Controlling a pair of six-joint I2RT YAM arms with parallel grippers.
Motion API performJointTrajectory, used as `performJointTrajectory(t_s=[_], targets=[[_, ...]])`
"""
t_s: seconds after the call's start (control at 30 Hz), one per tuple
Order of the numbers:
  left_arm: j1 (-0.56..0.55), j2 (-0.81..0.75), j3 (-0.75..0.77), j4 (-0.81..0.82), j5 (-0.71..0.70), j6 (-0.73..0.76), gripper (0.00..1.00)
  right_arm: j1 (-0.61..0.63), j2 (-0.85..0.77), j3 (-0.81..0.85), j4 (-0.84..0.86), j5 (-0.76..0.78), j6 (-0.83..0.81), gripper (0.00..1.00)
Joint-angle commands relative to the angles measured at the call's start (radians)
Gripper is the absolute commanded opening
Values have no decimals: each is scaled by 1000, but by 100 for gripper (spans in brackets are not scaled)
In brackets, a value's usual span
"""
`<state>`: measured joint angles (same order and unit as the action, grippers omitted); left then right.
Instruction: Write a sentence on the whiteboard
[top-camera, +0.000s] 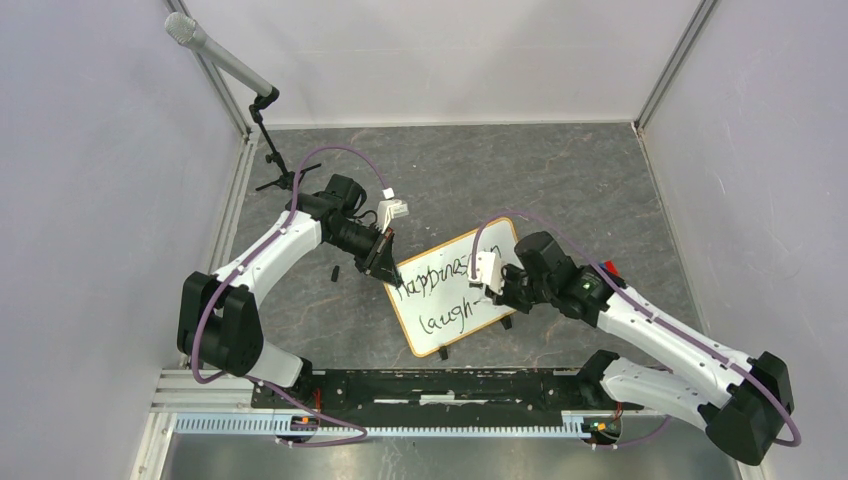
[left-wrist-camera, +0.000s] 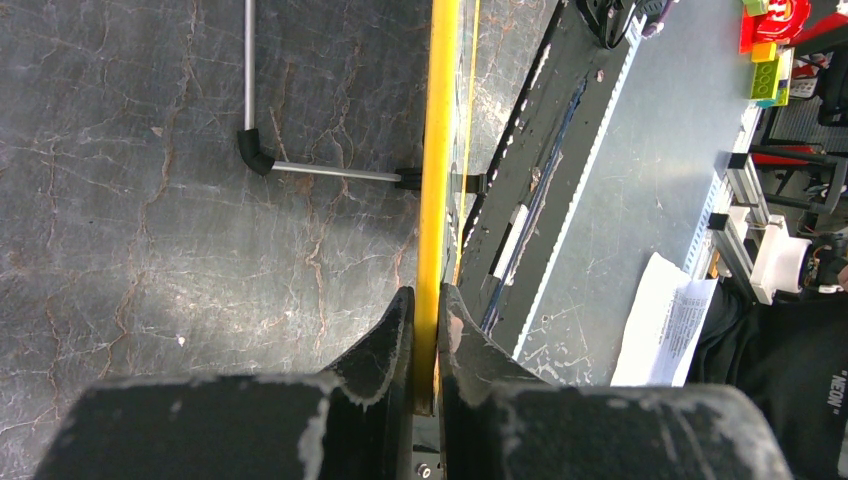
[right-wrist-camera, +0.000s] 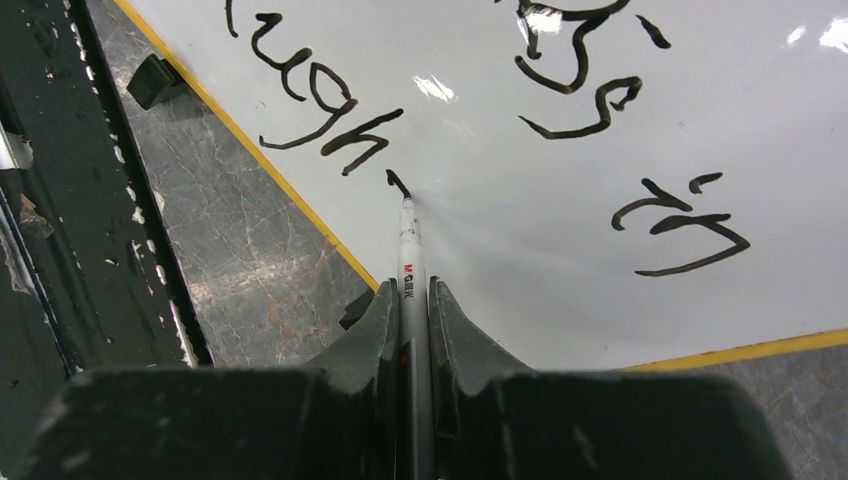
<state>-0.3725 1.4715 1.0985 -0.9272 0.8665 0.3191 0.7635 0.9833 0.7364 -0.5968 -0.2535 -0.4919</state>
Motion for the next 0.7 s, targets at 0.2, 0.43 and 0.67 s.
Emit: performJointTrajectory(t_s=[0.2, 0.43, 0.67], targets=[[-16, 11, -35, -10, -148, -5, 2, -32, -11, 60, -11, -2, -34, 0], [-17, 14, -35, -8, -147, -5, 2, -30, -18, 93, -2, -72, -33, 0], [-15, 15, -35, -9, -148, -5, 2, -30, 14, 82, 27, -57, -30, 0]])
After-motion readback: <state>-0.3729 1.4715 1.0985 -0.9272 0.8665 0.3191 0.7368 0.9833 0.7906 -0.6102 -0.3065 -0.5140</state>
